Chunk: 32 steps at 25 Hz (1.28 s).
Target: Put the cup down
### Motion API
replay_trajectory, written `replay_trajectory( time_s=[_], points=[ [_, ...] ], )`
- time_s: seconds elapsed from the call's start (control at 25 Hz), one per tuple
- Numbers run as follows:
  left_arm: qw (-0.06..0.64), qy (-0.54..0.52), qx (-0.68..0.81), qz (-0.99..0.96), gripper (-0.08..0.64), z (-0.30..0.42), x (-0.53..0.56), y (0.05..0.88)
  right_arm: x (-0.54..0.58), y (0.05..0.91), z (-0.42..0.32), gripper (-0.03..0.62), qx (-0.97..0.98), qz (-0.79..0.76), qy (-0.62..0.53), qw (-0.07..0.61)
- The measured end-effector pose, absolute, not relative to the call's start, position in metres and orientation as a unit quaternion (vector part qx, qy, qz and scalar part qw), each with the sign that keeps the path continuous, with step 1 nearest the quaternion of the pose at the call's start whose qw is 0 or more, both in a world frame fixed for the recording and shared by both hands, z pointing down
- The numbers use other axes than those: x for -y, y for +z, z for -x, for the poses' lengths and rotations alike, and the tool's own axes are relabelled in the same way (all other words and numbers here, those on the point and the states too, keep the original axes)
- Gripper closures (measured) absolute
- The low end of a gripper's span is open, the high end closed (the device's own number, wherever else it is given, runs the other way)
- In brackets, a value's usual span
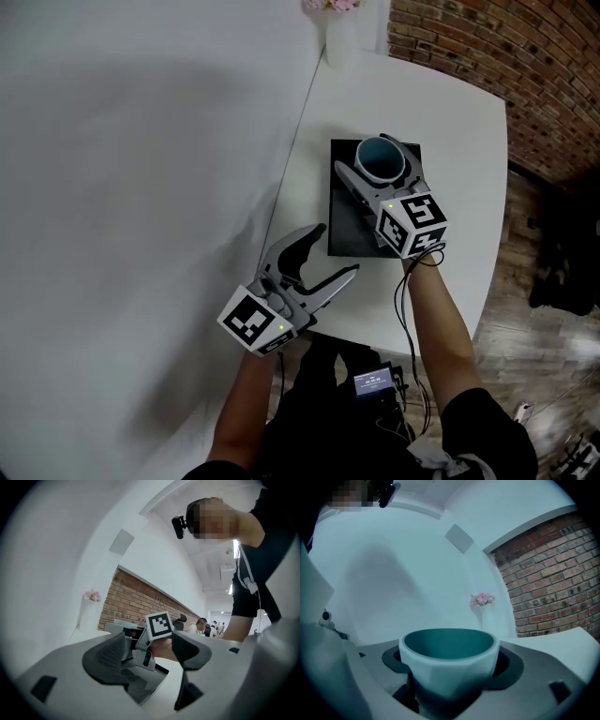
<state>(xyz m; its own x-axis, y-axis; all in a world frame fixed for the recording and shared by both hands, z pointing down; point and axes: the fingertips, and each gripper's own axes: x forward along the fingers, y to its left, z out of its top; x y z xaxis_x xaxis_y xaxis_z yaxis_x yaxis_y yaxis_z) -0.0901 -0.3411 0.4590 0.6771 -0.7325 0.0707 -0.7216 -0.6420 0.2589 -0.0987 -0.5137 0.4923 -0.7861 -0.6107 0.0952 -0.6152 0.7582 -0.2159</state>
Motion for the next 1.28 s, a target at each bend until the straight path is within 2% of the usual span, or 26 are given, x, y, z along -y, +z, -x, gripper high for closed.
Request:
replay_trajectory(
  time_s=[1.28],
  points=[
    [0.147, -0.059, 0.394, -0.905, 0.258, 0.091, 0.342, 0.460, 0.545, 0.513, 0.138, 0.173, 0.931, -0.363, 0.022, 0.040]
  ],
)
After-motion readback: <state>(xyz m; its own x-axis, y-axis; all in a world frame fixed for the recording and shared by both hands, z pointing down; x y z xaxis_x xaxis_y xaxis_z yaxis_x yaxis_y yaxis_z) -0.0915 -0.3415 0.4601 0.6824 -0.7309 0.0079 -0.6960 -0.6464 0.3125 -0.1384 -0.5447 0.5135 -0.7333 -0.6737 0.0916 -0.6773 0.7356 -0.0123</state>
